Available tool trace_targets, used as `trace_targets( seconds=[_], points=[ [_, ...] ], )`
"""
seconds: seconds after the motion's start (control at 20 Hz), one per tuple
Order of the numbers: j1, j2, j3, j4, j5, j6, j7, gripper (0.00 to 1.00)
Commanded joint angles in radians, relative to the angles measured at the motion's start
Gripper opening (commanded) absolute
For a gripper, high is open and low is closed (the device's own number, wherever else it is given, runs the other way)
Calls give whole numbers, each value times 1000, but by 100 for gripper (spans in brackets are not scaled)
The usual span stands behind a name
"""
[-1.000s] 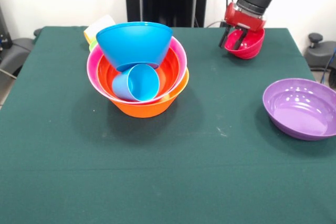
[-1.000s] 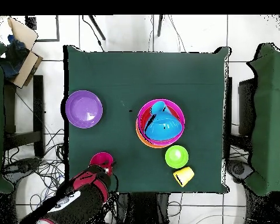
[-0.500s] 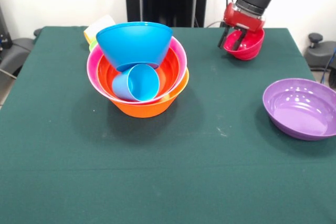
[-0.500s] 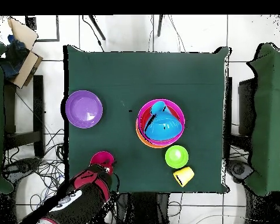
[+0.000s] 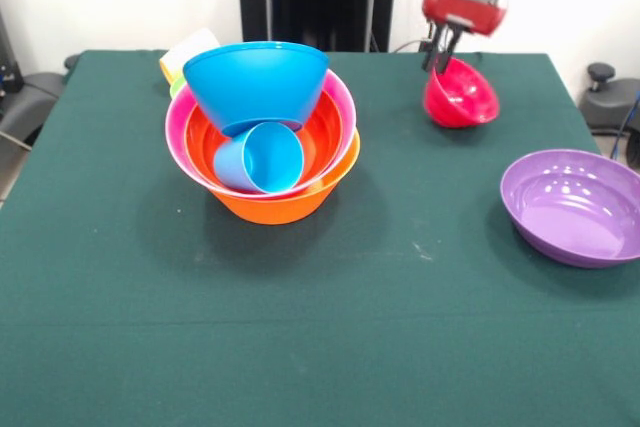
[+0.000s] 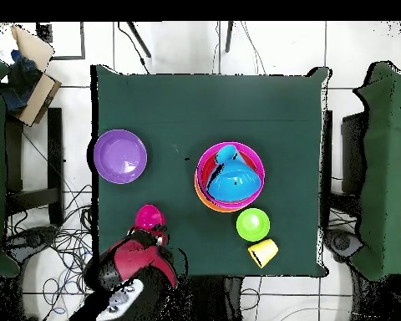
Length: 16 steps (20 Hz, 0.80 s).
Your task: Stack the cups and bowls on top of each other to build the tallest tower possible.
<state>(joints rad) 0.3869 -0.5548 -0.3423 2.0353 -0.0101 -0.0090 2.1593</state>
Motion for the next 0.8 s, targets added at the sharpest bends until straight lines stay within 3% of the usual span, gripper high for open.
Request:
trace_targets(
  seconds=[0.05,0.45,0.8],
  points=[
    [-280,-401,232,170,-152,261,-133,0],
    [-608,-584,424,199,-179,451,-337,0],
    [-759,-667,534,137,-170,607,-446,0]
  ],
)
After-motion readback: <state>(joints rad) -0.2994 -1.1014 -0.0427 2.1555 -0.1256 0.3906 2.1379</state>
